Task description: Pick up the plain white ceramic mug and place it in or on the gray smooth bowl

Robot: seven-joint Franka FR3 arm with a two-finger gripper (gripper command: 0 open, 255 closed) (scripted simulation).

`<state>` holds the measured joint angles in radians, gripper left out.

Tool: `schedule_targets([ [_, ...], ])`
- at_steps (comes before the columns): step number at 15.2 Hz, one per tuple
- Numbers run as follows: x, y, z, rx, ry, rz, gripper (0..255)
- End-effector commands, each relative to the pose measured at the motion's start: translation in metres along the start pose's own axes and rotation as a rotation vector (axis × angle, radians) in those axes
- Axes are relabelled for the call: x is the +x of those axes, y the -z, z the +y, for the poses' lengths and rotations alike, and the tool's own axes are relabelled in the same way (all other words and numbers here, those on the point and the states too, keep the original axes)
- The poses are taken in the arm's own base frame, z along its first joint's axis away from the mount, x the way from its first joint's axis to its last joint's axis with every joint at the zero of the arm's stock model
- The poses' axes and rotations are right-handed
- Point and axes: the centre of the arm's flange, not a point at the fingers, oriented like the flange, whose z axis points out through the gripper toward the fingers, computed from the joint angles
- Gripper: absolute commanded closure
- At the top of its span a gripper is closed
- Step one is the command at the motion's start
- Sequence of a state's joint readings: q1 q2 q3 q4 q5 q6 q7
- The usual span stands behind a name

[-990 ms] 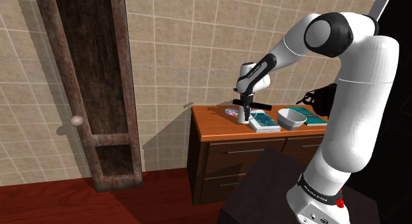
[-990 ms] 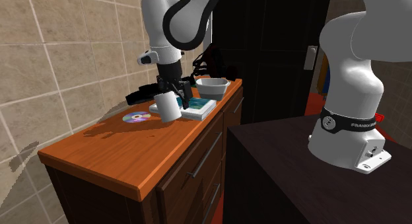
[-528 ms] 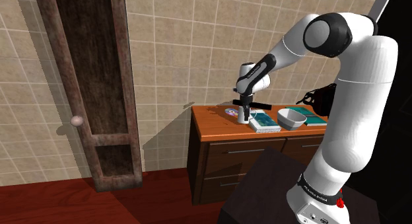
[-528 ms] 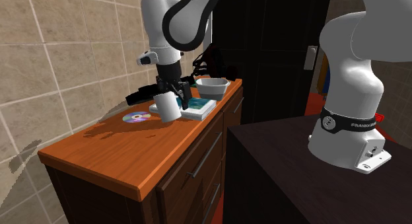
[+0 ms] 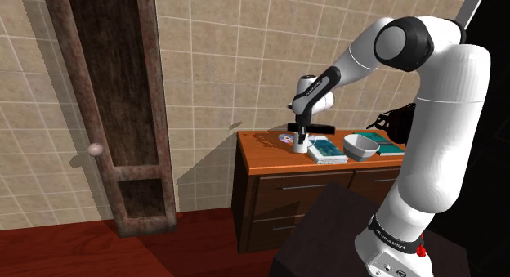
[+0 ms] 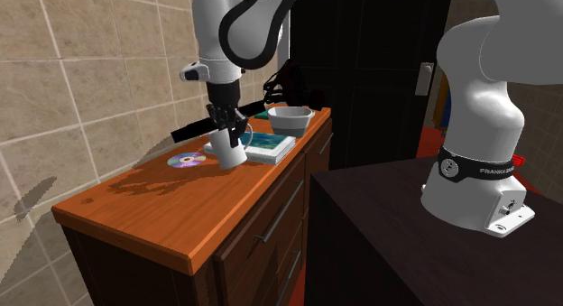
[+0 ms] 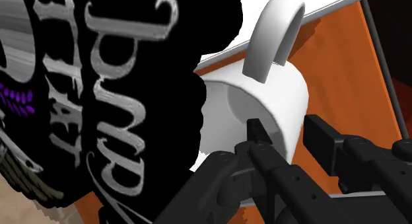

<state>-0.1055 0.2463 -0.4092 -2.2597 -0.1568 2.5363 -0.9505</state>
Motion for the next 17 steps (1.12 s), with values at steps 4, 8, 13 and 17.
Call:
schedule_targets([
  [4, -0.009, -0.004, -0.017, 0.095, 0.012, -0.066, 255],
  [8, -0.012, 0.017, -0.014, 0.095, 0.012, -0.066, 255],
  [13, -0.015, 0.043, -0.010, 0.095, 0.012, -0.066, 255],
  [17, -0.018, 0.063, -0.007, 0.095, 0.012, -0.066, 255],
])
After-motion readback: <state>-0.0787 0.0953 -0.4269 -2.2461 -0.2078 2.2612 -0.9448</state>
